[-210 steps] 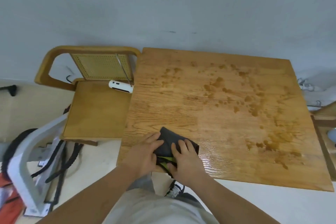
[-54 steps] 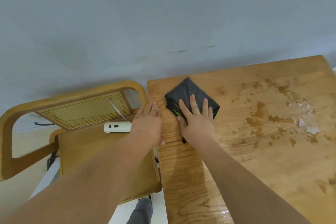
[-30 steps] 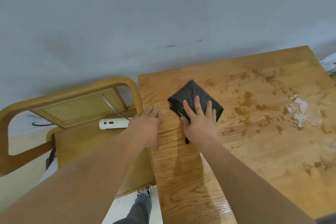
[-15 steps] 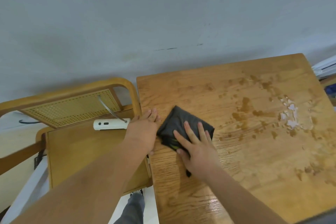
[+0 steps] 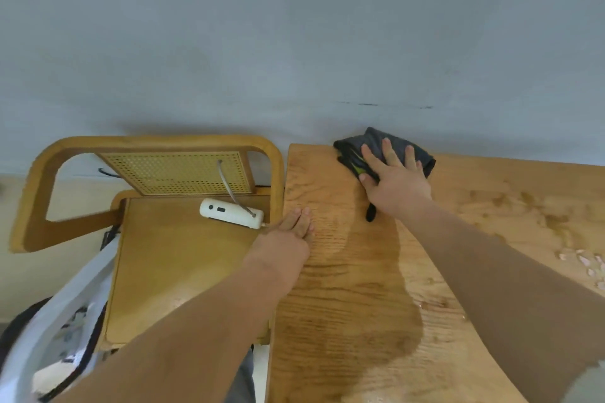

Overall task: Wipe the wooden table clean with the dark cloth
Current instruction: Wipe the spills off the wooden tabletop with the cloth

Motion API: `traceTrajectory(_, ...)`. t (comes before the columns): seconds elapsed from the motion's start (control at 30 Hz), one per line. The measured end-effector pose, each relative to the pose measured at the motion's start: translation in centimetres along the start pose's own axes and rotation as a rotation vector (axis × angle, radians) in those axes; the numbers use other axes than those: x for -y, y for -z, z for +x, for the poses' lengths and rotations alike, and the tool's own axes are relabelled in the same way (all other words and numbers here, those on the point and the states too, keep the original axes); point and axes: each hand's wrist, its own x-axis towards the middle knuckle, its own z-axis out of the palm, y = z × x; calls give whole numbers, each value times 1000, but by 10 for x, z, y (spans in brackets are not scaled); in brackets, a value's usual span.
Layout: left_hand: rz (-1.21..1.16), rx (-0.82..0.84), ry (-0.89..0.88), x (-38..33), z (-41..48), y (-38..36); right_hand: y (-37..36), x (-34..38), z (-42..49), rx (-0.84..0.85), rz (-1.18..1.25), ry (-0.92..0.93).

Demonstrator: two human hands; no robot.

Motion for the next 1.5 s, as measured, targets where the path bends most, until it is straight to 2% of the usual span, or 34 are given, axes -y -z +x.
traceTrajectory(0.17, -66, 19, -1, -3, -6, 2, -39, 6, -61, -64, -37, 16)
traceTrajectory(0.4, -91, -56, 5, -11, -14, -12, -111, 16, -174, 35, -28, 60)
traceTrajectory(0.53, -111, -44, 6, -6, -7, -4, -86, -6, -142, 12, -68, 122)
traceTrajectory(0.7, -80, -13, 2, -10, -6, -6, -27, -31, -57, 4, 61, -97)
traceTrajectory(0.8, -76, -16, -4, -6, -3, -8, -16, -26, -31, 4, 80, -159)
traceTrajectory(0.9, -78, -22, -11, -4, -3, -14, -37, -4, -53, -33, 63, -175)
traceTrajectory(1.07, -105, -74, -18, -4, -6, -14, -107, 39, -152, -101, 50, -66)
traceTrajectory(1.23, -127, -107, -33, -2, -7, -18, -160, 59, -236, -77, 44, 13)
traceTrajectory(1.37, -114, -145, -47, 1, -4, -18, -151, 24, -231, -49, -73, 180)
traceTrajectory(1.43, -112, -146, -41, 2, -2, -16, -131, 15, -212, -22, -85, 181)
traceTrajectory(1.5, -115, -110, -37, 0, -3, -16, -115, 17, -189, 12, -11, 96)
